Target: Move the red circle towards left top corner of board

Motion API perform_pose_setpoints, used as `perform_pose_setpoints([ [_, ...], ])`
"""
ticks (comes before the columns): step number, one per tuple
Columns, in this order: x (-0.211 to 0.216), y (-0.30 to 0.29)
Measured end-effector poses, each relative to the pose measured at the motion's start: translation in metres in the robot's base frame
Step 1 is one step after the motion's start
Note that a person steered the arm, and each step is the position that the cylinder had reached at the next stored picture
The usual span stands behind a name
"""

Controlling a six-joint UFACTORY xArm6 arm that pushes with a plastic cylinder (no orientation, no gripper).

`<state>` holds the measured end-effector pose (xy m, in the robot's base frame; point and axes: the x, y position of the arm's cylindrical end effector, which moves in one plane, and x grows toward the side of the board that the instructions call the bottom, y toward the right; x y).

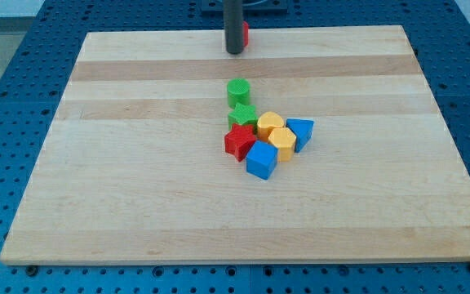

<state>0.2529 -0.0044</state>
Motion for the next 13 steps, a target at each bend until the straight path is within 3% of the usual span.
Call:
perform_pose_setpoints([
  [2, 0.031, 0.058],
  [3, 0.033, 0.114],
  [4, -0.014, 0.108],
  [10, -0.024, 0.089],
  [12, -0.035, -0.009],
  [13, -0.027, -0.022],
])
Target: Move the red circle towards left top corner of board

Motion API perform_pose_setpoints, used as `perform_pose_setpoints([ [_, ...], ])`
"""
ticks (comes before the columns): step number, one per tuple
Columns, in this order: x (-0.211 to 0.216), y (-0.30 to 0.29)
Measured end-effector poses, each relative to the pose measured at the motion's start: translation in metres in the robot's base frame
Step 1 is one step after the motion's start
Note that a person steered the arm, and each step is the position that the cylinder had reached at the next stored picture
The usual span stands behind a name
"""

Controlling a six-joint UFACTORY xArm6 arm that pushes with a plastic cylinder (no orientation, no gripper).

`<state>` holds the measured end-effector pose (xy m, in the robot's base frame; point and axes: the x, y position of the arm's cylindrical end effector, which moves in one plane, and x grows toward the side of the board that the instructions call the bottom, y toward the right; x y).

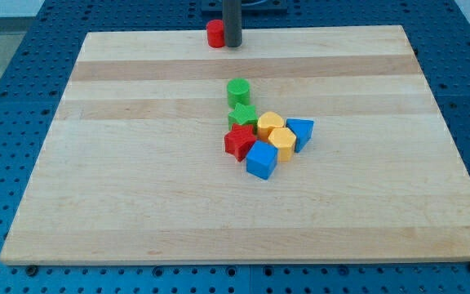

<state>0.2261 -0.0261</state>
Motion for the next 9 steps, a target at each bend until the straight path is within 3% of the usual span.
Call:
perform_pose_setpoints([
  [1, 0.003, -0.009],
  [2, 0.003, 0.019],
  [3, -0.032, 0.026],
  [5, -0.034, -0.027],
  [8, -0.003, -0.109],
  [9, -0.002, -0.111],
])
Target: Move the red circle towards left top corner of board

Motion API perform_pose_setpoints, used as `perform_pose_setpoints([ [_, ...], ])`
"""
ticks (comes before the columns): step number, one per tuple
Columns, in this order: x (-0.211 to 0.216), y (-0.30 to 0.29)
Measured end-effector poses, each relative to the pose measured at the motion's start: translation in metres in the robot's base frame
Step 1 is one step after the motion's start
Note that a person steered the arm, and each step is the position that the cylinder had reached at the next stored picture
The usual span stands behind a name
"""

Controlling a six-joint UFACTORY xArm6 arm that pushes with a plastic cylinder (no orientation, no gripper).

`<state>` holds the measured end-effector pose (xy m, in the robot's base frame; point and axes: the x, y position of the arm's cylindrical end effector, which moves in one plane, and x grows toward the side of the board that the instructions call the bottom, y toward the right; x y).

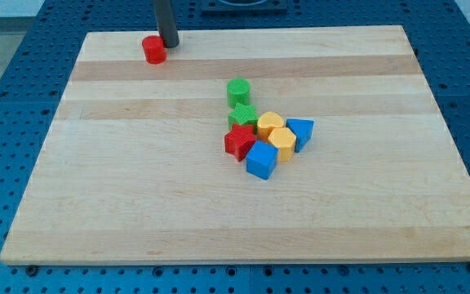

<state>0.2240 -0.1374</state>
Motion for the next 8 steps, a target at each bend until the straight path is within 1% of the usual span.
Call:
perform_pose_setpoints([
  [1, -0.001, 0.013],
  [2, 0.010, 0.021],
  [6, 0.020, 0.022],
  [8, 0.022, -0.007],
])
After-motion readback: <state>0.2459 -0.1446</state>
